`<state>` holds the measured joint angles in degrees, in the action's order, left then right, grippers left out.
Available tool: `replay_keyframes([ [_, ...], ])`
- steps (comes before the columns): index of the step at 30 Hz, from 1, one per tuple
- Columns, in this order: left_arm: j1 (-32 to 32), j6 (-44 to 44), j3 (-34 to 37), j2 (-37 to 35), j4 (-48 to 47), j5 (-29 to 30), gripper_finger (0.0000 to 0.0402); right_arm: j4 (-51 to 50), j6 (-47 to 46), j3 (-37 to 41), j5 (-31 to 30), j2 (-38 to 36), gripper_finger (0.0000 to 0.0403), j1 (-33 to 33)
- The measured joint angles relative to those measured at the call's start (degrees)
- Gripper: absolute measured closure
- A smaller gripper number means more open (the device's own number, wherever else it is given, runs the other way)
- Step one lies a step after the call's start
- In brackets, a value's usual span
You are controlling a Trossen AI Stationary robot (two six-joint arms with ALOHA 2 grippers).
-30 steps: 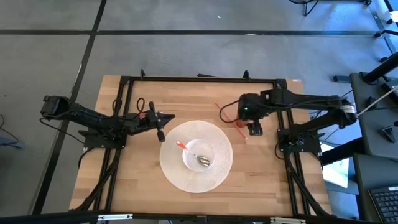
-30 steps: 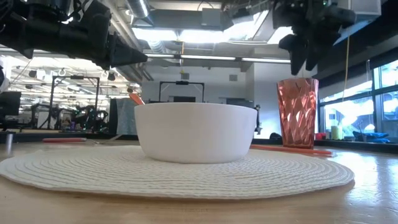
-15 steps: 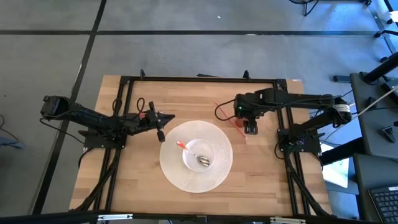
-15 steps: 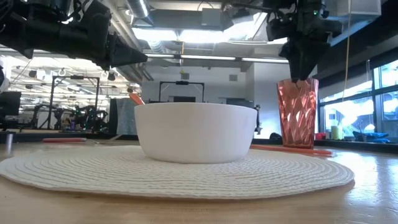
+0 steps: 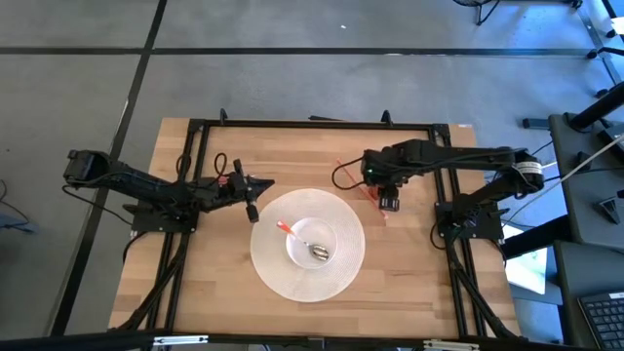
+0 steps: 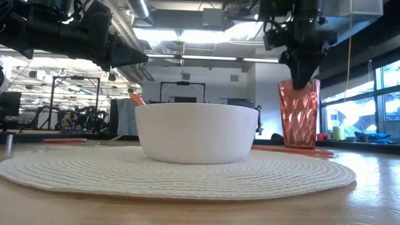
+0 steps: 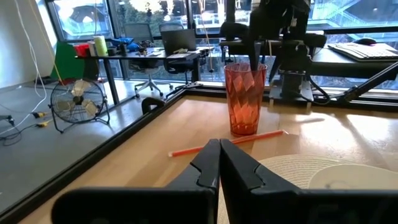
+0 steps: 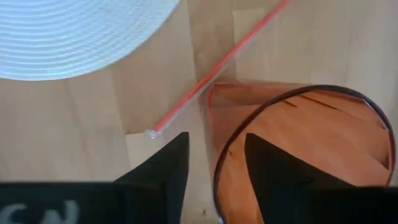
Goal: Pick & Place Utensil
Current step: Put the red cup on the top right of the white mat
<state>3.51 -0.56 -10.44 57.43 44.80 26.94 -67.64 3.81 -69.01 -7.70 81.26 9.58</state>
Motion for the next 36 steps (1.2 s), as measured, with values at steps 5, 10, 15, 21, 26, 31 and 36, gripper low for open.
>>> replay_keyframes([
  [5,0.0,0.4,0.0,0.0,0.2,0.0,0.0400,0.0,1.0,0.0,-1.4,0.7,0.0331,0.0],
  [10,0.0,0.9,0.0,0.0,0.2,0.0,0.0397,0.2,2.4,0.0,-3.8,0.7,0.0388,0.0],
  [15,0.0,1.2,0.0,0.0,0.2,-0.1,0.0398,0.3,3.7,-0.8,-5.1,0.7,0.0386,0.0],
  [21,0.0,1.3,0.0,0.0,0.2,-0.1,0.0399,0.5,4.1,-7.7,-4.6,0.7,0.0389,-2.5],
  [26,0.0,1.3,0.0,0.0,0.2,-0.1,0.0397,1.4,3.4,-11.5,-0.4,1.2,0.0395,-5.8],
  [31,0.0,1.3,0.0,0.0,0.0,0.0,0.0400,2.9,2.7,-11.6,0.0,3.3,0.0394,-9.9],
  [36,0.0,1.3,0.0,0.0,-0.1,0.0,0.0396,5.5,2.1,-11.6,0.1,6.0,0.0393,-14.5],
])
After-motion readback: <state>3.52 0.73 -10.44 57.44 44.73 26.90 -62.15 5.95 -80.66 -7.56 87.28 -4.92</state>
